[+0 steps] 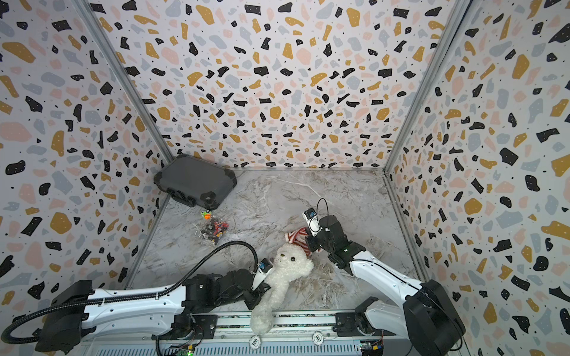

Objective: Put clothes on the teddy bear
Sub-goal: 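Carry the striped garment over the bear's head with the right gripper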

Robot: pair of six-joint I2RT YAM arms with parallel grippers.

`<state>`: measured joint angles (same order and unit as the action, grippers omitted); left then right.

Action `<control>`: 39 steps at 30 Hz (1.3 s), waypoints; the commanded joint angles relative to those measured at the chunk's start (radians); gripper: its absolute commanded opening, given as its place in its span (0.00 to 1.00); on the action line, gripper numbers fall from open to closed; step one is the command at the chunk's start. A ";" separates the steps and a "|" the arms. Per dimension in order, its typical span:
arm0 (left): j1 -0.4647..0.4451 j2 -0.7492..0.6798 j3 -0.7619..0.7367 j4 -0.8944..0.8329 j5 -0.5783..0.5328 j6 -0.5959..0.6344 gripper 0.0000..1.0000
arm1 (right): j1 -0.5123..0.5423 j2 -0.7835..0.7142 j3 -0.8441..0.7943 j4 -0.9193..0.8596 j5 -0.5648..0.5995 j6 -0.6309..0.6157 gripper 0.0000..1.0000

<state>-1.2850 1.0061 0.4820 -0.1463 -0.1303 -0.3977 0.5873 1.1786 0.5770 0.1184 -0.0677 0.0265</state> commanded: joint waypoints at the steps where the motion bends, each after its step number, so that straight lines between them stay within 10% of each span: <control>1: -0.002 -0.040 -0.009 0.004 -0.042 -0.039 0.00 | 0.000 0.024 -0.010 0.050 -0.027 0.018 0.00; 39: 0.145 0.251 0.137 0.046 0.025 0.105 0.00 | 0.067 -0.149 -0.111 0.044 -0.187 -0.007 0.00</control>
<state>-1.1435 1.2465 0.5774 -0.1181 -0.0902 -0.3054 0.6441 1.0458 0.4526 0.1787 -0.2367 0.0174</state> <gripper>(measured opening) 0.116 0.052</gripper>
